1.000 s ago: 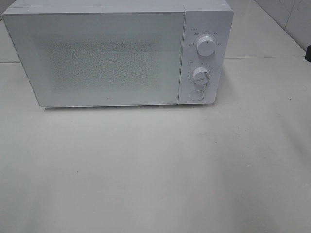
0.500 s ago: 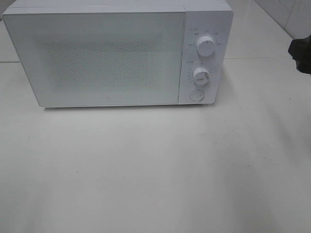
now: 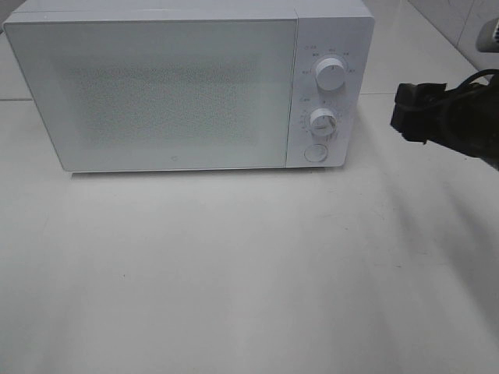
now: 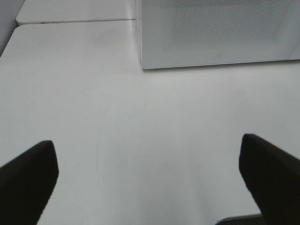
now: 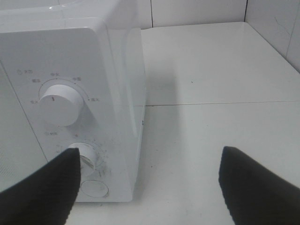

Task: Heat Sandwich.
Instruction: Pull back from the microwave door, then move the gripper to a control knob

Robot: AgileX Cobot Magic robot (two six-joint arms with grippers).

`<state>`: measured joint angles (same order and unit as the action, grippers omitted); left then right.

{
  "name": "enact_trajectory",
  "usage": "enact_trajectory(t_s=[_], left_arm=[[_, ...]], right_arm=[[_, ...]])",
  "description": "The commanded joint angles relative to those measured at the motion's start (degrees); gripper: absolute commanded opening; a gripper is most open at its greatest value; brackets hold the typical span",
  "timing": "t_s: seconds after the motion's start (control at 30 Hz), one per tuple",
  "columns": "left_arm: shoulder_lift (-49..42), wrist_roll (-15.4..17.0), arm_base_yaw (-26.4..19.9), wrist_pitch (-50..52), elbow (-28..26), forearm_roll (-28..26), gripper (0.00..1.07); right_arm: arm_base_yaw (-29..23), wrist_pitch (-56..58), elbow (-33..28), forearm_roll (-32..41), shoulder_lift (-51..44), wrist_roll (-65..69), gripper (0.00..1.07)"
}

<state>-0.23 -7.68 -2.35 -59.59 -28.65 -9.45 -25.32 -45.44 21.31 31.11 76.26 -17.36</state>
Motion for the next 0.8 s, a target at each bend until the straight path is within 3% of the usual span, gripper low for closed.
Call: enact_trajectory(t_s=[0.03,0.3,0.8], left_arm=[[-1.5,0.2,0.2,0.2,0.2,-0.6,1.01],[-1.5,0.2,0.2,0.2,0.2,-0.6,1.01],[-1.5,0.2,0.2,0.2,0.2,-0.6,1.01]], right_arm=[[-4.9,-6.6,0.1,4.9,3.7,-3.8,0.78],[-15.8,-19.7,1.4,15.4,12.9,-5.3,0.78],[-17.9,-21.8,9.9,16.2,25.3,-4.5,0.78]])
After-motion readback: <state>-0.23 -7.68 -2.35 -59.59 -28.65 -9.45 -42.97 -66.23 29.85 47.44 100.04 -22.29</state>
